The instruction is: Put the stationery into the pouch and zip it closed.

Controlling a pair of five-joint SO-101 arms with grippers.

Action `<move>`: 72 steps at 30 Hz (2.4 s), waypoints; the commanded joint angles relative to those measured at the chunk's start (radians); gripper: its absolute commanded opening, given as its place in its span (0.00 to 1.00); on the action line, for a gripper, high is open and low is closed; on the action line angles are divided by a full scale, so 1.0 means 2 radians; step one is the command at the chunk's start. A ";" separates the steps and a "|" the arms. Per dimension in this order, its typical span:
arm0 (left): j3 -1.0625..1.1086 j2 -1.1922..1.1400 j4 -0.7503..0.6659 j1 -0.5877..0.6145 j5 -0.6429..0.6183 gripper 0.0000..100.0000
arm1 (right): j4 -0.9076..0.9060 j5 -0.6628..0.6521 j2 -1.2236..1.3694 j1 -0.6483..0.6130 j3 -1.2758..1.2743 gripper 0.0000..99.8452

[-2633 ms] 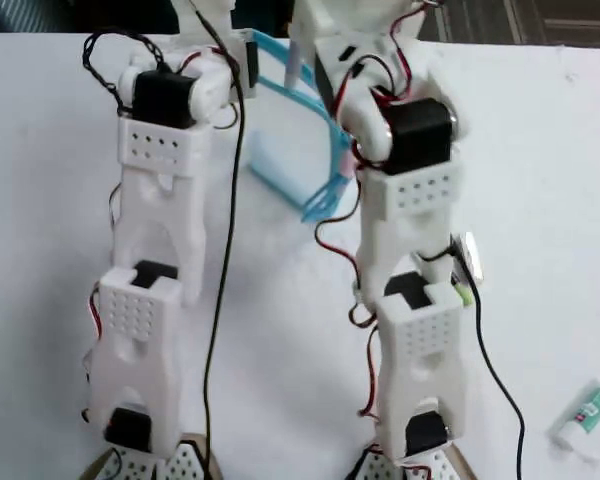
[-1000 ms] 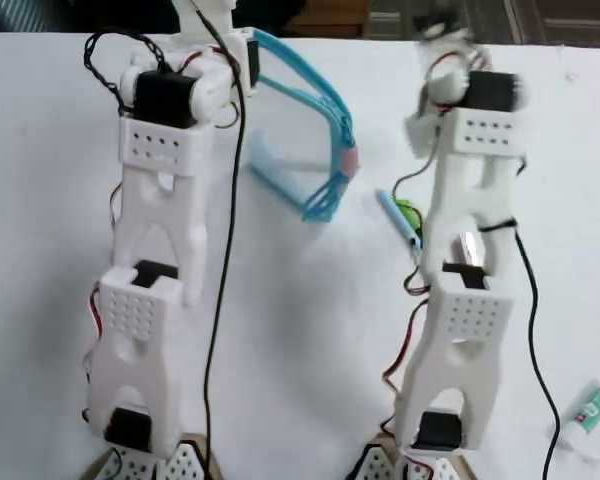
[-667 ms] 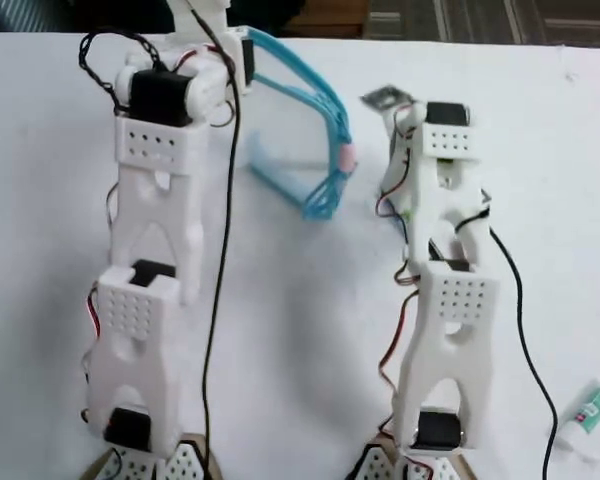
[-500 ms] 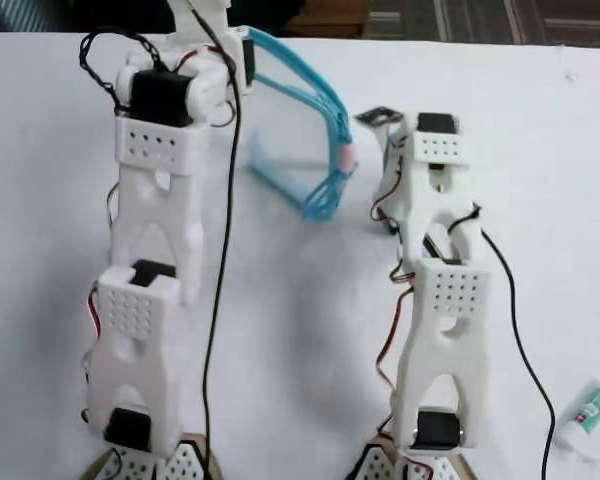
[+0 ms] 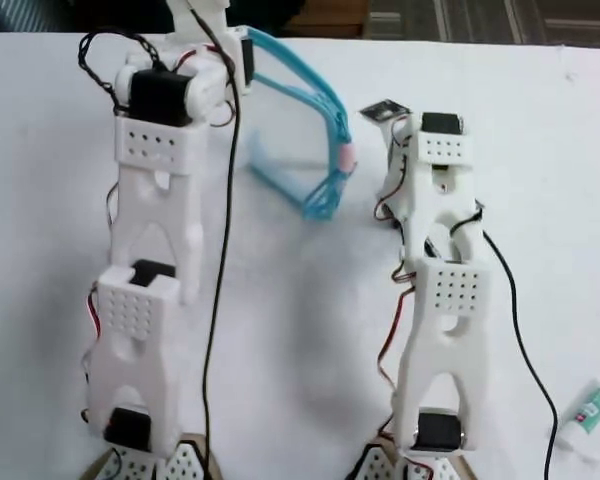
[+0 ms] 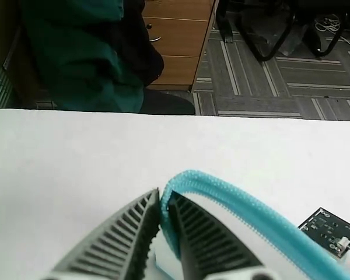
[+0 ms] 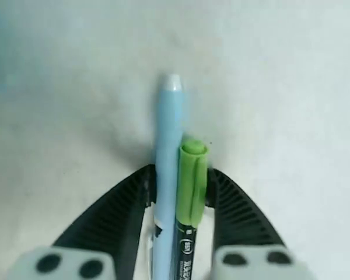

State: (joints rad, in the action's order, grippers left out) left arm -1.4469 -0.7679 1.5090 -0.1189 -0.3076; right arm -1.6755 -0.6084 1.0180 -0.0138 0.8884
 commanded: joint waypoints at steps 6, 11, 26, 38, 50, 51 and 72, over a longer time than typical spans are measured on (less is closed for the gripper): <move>0.001 -0.019 -0.001 0.000 -0.005 0.02 | -0.004 0.001 0.007 -0.002 0.043 0.02; 0.002 -0.019 -0.001 0.000 -0.005 0.02 | -0.036 0.001 0.003 -0.003 0.102 0.02; 0.002 -0.019 -0.001 -0.001 -0.005 0.02 | -0.048 0.000 0.006 0.000 0.264 0.02; 0.001 -0.019 -0.001 0.000 -0.005 0.02 | -0.048 -0.004 0.003 0.000 0.119 0.29; 0.001 -0.019 -0.001 0.000 -0.005 0.02 | -0.047 -0.004 0.053 -0.016 0.124 0.14; 0.001 -0.019 -0.001 0.000 -0.005 0.02 | -0.047 -0.004 0.053 -0.020 0.124 0.14; 0.002 -0.019 -0.001 -0.001 -0.005 0.02 | -0.043 -0.044 0.093 0.000 0.127 0.03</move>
State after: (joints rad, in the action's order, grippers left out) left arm -1.4469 -0.7679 1.5090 -0.1189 -0.3076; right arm -1.7507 -0.6897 1.1899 -0.0077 1.1416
